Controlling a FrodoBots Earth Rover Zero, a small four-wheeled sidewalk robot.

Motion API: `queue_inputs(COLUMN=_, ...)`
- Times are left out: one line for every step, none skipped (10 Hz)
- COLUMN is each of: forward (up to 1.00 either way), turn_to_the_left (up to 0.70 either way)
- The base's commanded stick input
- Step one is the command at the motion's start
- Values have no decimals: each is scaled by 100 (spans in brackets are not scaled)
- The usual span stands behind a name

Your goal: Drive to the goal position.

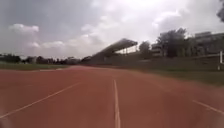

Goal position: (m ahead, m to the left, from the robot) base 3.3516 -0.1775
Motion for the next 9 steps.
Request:
queue_inputs(forward=45, turn_to_the_left=0)
queue_inputs(forward=45, turn_to_the_left=0)
queue_inputs(forward=45, turn_to_the_left=0)
queue_inputs(forward=45, turn_to_the_left=0)
queue_inputs(forward=45, turn_to_the_left=0)
queue_inputs(forward=45, turn_to_the_left=0)
queue_inputs(forward=45, turn_to_the_left=0)
queue_inputs(forward=45, turn_to_the_left=0)
queue_inputs(forward=45, turn_to_the_left=0)
